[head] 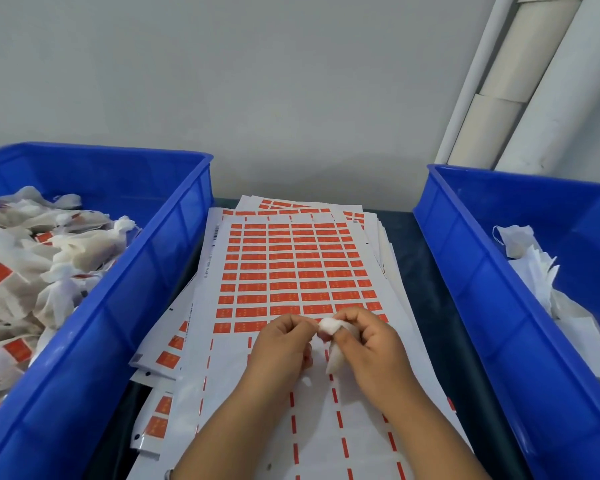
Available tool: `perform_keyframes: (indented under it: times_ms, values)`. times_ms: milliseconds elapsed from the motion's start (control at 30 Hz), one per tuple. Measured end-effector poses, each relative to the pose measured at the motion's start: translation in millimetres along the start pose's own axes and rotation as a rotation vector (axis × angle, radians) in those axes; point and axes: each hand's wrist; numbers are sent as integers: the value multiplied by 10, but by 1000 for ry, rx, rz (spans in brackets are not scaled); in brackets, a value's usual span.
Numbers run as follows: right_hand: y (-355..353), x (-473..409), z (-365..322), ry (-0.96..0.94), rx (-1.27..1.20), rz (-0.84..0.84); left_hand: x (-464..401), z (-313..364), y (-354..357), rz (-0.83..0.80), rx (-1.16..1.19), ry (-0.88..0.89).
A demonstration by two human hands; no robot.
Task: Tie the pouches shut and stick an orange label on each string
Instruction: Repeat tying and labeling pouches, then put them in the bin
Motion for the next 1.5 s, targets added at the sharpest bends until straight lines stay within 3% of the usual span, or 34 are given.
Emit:
perform_keyframes:
  times_ms: [233, 467, 600, 800, 967, 1167, 1267, 1500]
  values:
    - [-99, -29, -7, 166, -249, 222, -13, 65, -26, 207, 54, 75]
    - [-41, -50, 11, 351, -520, 208, 99, -29, 53, 74, -379, 542]
    - [-81, -49, 2, 374, -660, 148, 90, -43, 17, 85, -439, 697]
    - [-63, -42, 0, 366, -693, 128, 26, -75, 14, 219, -485, 707]
    - [-69, -42, -17, 365, -721, 120, 61, -72, 44, 218, -482, 663]
    - [-58, -26, -45, 355, -717, 87, 50, -99, 5, 308, -602, 852]
    - [-61, -29, -49, 360, -717, 83, 29, -102, -7, 377, -598, 863]
    - [-64, -35, -51, 366, -698, 88, 50, -124, 18, 258, -631, 698]
Point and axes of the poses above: each hand's wrist, its own x-axis away from the middle knuckle, its own y-axis out of the palm, z = x × y, and after that the axes turned 12 degrees about -y, right-handed
